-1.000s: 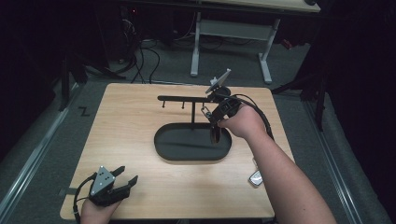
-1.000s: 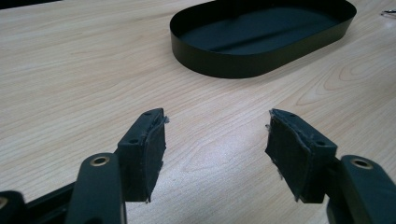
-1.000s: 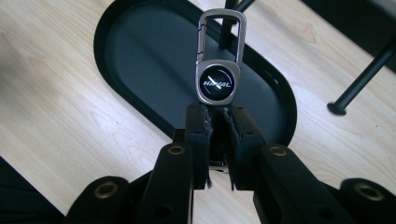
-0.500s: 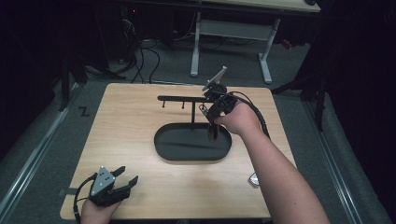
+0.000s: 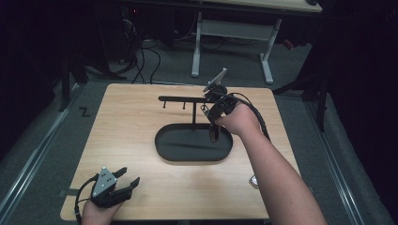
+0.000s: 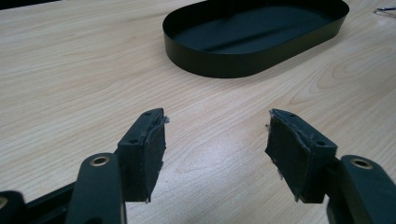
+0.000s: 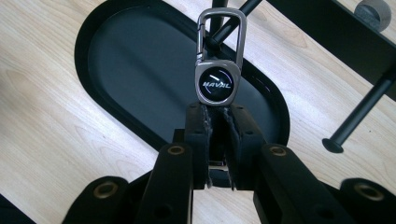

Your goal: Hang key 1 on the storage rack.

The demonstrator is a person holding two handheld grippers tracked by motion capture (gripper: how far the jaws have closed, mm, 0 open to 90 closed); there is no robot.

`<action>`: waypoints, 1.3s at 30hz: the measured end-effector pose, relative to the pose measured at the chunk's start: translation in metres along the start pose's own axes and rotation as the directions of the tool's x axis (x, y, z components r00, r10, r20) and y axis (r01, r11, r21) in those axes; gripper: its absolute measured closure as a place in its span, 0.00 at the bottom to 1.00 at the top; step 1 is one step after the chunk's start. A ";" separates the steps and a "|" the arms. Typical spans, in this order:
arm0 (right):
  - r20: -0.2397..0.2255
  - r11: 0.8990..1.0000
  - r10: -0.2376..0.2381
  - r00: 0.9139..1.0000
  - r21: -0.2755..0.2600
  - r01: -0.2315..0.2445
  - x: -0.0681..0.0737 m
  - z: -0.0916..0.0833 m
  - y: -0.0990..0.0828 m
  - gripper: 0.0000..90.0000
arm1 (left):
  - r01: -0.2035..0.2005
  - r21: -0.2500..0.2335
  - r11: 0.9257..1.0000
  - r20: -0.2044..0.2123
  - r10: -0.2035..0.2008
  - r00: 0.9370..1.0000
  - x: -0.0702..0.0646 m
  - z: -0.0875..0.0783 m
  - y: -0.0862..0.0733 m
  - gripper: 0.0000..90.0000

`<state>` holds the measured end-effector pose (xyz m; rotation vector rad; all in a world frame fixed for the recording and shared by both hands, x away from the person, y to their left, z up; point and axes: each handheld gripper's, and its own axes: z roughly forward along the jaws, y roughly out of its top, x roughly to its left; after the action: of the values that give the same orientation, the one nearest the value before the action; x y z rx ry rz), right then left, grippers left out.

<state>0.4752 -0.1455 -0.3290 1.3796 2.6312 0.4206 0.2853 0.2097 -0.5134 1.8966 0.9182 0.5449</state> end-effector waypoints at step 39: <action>0.002 0.998 0.039 0.999 -0.041 -0.039 0.003 0.019 -0.008 0.84 | -0.006 0.008 1.000 0.019 0.005 1.000 0.000 0.003 0.000 0.42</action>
<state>0.4714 -0.1441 -0.3493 1.4199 2.5821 0.4750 0.2873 0.2080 -0.5144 1.9090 0.9044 0.5261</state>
